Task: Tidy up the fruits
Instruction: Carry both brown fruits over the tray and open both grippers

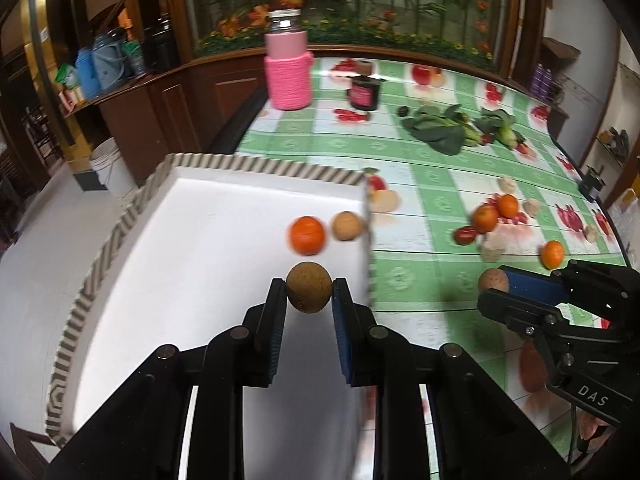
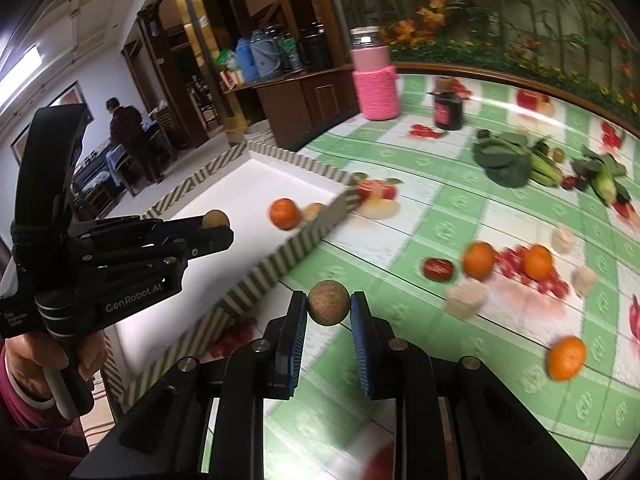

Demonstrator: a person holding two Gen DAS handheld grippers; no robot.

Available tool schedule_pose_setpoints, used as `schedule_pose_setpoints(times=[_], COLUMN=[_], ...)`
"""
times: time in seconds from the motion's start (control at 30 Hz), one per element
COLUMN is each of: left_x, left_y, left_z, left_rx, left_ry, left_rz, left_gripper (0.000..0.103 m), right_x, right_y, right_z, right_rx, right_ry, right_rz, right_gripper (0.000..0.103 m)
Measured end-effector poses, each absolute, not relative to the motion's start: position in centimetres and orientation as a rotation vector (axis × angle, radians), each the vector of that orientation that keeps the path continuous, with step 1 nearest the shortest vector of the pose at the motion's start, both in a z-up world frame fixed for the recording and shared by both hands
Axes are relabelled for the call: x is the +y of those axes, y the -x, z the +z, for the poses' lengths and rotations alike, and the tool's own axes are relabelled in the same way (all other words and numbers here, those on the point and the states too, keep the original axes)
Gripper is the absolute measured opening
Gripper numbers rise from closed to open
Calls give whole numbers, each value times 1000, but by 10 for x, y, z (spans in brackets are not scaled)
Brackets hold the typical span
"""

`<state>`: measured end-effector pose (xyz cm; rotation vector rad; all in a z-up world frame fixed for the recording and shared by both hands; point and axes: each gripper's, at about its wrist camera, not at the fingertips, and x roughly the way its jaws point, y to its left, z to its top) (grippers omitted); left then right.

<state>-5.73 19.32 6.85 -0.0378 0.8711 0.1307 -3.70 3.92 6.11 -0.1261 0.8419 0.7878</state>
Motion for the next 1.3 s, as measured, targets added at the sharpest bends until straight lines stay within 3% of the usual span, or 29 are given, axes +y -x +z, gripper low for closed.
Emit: schedule_pose_setpoints(times=[0.47,1.3], left_x=[255,280], left_y=[60,33], left_z=[58,38], left_rx=[892,964], left_ry=[90,125], left_rz=[217,235], left_gripper=[21,21], right_x=[112,173], right_y=[38,3], right_z=[56,21], right_rx=[859,937], right_ry=[207,317], right_rz=[880,906], right_gripper=[22,23])
